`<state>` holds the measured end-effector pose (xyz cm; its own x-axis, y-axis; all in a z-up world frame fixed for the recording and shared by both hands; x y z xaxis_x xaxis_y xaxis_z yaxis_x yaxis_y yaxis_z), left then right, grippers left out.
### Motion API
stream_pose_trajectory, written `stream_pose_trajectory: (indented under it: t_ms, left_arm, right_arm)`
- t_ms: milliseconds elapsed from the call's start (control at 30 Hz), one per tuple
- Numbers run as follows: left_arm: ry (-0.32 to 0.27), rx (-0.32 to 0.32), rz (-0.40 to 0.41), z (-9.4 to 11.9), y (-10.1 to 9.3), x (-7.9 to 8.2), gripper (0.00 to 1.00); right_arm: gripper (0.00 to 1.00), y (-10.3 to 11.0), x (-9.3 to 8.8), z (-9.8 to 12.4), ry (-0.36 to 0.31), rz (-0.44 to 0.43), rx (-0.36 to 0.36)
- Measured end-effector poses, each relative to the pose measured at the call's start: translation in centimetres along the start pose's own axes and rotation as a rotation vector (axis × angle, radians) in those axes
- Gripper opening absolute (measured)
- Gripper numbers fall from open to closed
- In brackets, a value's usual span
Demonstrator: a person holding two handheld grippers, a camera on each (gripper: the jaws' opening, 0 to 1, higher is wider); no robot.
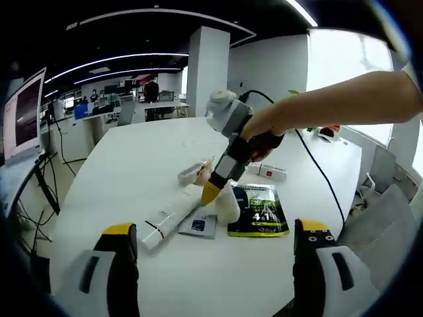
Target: Arrange the skincare products in the storage area until every visible bottle or jar stands upright without overlapping.
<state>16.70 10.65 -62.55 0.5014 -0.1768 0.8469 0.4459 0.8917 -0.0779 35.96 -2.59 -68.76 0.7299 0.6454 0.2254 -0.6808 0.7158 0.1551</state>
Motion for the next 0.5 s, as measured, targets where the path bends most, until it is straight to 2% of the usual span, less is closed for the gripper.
stream_pose_trajectory:
  t_ms: [100, 133, 300, 400, 500]
  left_arm:
    - [0.002, 0.005, -0.007, -0.1, 0.1, 0.0, 0.93]
    - [0.002, 0.008, -0.007, -0.1, 0.2, 0.0, 0.93]
    - [0.004, 0.008, -0.002, 0.0, 0.2, 0.0, 0.93]
    - [0.010, 0.006, -0.006, -0.1, 0.1, 0.0, 0.93]
    - [0.012, 0.006, -0.007, -0.1, 0.1, 0.0, 0.93]
  right_arm:
    - [0.78, 0.3, -0.3, -0.4, 0.050, 0.092, -0.086]
    - [0.79, 0.8, -0.1, -0.5, 0.024, 0.099, -0.068]
    - [0.69, 1.1, 0.4, -0.3, 0.027, 0.136, -0.069]
    - [0.60, 1.3, 0.5, -0.3, 0.040, 0.176, -0.053]
    - [0.58, 1.3, 0.4, -0.4, 0.064, 0.217, -0.068]
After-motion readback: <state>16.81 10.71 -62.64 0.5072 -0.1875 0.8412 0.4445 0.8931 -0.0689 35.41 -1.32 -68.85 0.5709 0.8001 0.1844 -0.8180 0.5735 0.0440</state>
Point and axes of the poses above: the point that each gripper's makers call its tool centre point, and the gripper's own axes: z roughly backward along the fingers, y roughly to its left, x roughly out of its top, the point moved 8 cm from there along z, roughly backward along the fingers, and after that the axes turned 6 degrees about y, right-handed, at the moved point
